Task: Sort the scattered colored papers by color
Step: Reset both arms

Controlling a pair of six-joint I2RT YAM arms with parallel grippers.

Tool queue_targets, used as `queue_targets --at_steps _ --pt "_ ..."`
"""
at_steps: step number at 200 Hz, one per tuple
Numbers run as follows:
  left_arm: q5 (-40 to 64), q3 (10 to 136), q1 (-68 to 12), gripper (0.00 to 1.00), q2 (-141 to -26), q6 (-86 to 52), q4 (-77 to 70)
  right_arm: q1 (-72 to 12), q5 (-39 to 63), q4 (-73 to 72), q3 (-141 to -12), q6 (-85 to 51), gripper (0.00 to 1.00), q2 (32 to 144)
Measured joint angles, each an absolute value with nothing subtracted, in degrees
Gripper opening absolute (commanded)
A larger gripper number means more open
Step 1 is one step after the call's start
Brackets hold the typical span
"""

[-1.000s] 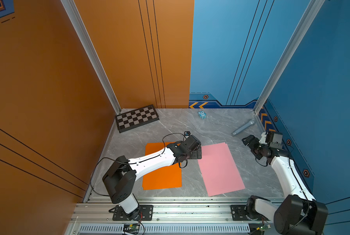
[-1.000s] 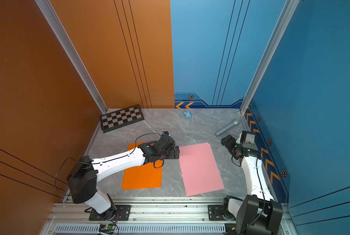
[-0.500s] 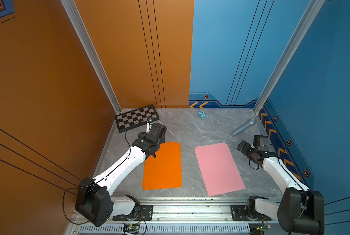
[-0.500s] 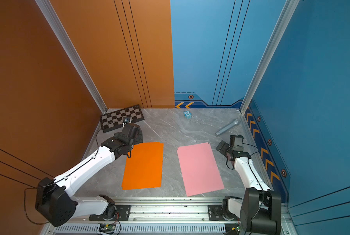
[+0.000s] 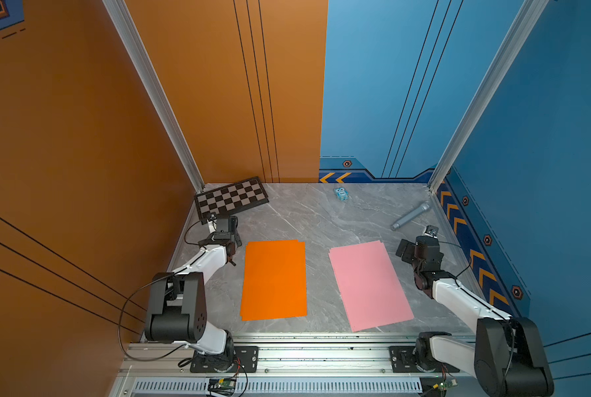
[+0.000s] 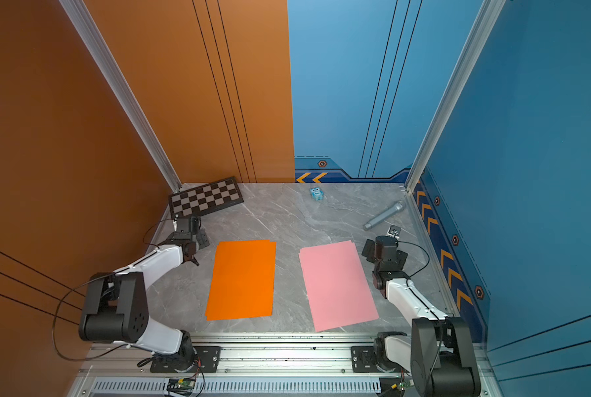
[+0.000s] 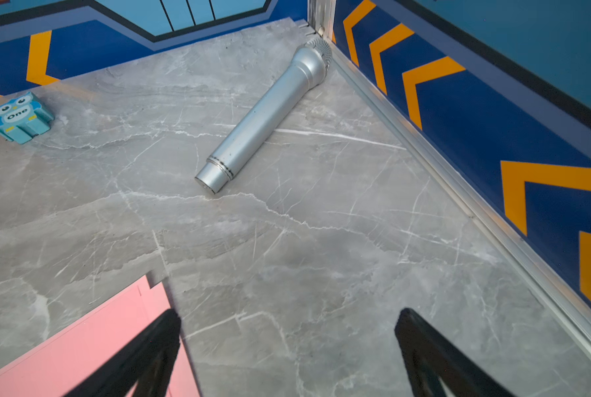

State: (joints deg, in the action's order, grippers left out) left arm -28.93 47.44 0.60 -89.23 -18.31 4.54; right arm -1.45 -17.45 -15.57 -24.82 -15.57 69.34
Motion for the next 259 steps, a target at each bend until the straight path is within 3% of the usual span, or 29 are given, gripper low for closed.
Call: queue_targets --at_steps 47,104,139,177,259 --pt "-30.3 38.9 -3.2 0.98 -90.6 -10.9 -12.6 -1.5 -18.3 -32.0 -17.1 -13.3 1.0 71.1" --pt "-25.0 30.4 -5.0 0.98 -88.8 -3.2 -30.4 -0.7 -17.4 -47.3 -12.9 -11.1 1.0 73.7" --pt "-22.0 27.8 -4.8 0.98 -87.6 -1.9 -37.5 -1.2 -14.9 -58.3 -13.5 -8.2 1.0 85.9" --pt "-17.0 17.5 -2.7 0.98 -89.3 -1.2 -52.6 -2.0 -14.2 -57.0 -16.3 -6.7 1.0 88.2" --pt "-17.9 17.3 -4.5 0.98 -90.0 -0.3 -59.8 -3.8 -16.8 -55.0 -19.9 -5.7 1.0 88.2"
